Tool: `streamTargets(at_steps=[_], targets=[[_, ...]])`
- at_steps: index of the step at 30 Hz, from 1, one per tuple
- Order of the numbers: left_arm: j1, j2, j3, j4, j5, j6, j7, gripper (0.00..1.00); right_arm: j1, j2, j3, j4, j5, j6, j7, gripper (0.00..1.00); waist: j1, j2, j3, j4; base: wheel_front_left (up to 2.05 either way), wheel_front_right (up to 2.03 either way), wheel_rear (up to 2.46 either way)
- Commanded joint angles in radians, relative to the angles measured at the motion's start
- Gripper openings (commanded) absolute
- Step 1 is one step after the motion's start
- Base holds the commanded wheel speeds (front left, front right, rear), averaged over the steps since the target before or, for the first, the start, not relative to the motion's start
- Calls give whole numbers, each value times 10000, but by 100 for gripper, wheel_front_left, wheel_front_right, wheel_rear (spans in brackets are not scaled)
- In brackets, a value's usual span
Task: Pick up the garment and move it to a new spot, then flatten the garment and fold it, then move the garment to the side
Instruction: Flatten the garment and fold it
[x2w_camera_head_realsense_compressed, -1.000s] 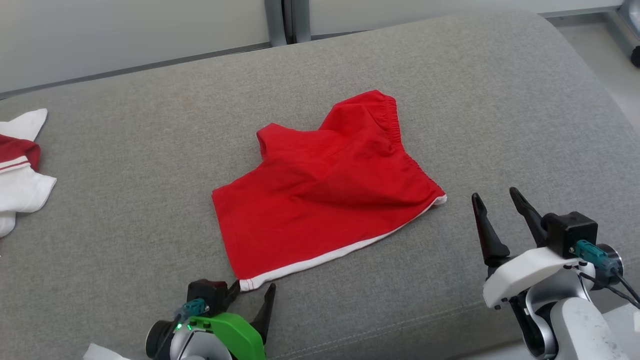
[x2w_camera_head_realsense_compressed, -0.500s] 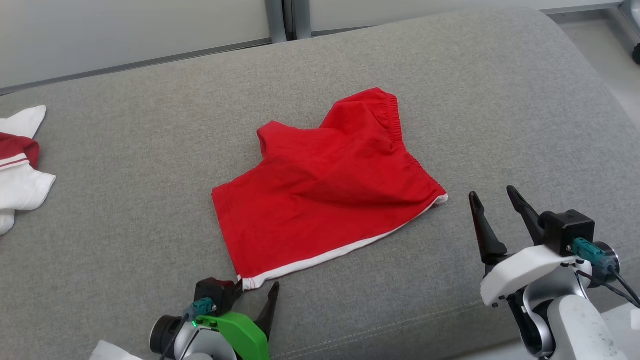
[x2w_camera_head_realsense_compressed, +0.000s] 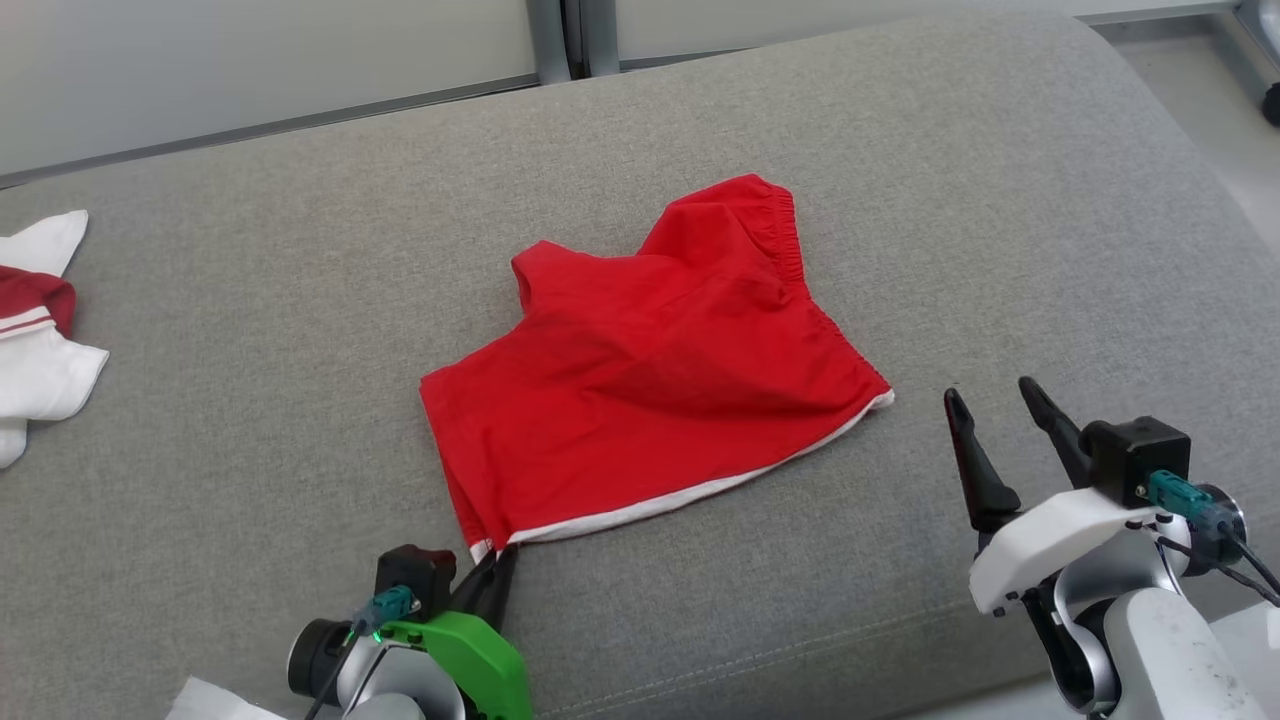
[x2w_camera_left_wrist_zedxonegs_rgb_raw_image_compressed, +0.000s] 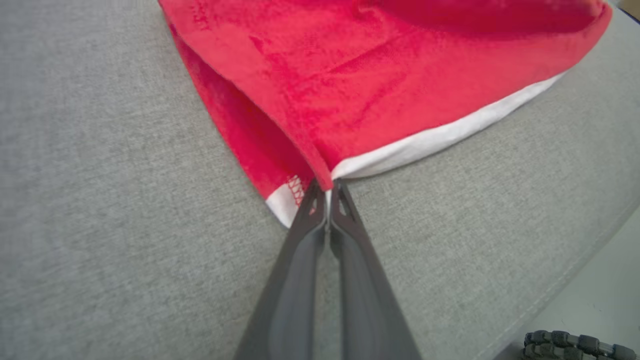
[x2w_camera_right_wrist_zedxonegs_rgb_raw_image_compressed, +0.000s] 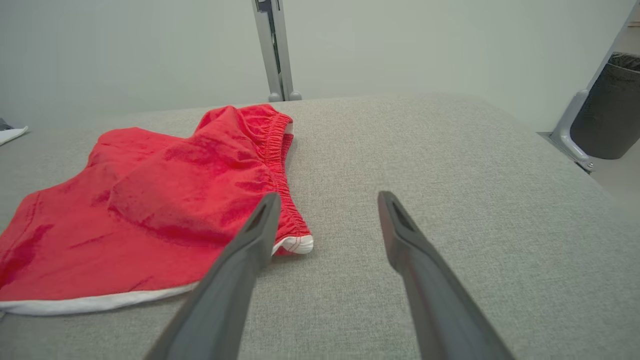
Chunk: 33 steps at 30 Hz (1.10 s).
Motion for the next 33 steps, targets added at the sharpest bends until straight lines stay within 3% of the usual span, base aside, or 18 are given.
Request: streamTargets(at_steps=[1, 6, 14, 33], targets=[[-185, 109, 140, -106, -34, 89, -193, 0, -129, -212, 134, 195, 210, -10, 150, 100, 0, 0, 13, 86, 0, 0, 0], [-143, 253, 336, -503, -34, 285, -465, 0, -354, -1025, 649, 1118, 185, -9, 295, 100, 0, 0, 84, 333, 0, 0, 0], [-68, 463, 328, -1002, 16, 433, -390, 0, -1454, -2103, 2610, 2762, 651, -12, -195, 100, 0, 0, 238, 619, 0, 0, 0], [-105, 592, 104, -1509, 67, 573, -135, 0, -4244, -2704, 6856, 5960, 3173, -12, -1335, 100, 0, 0, 398, 1016, 0, 0, 0]])
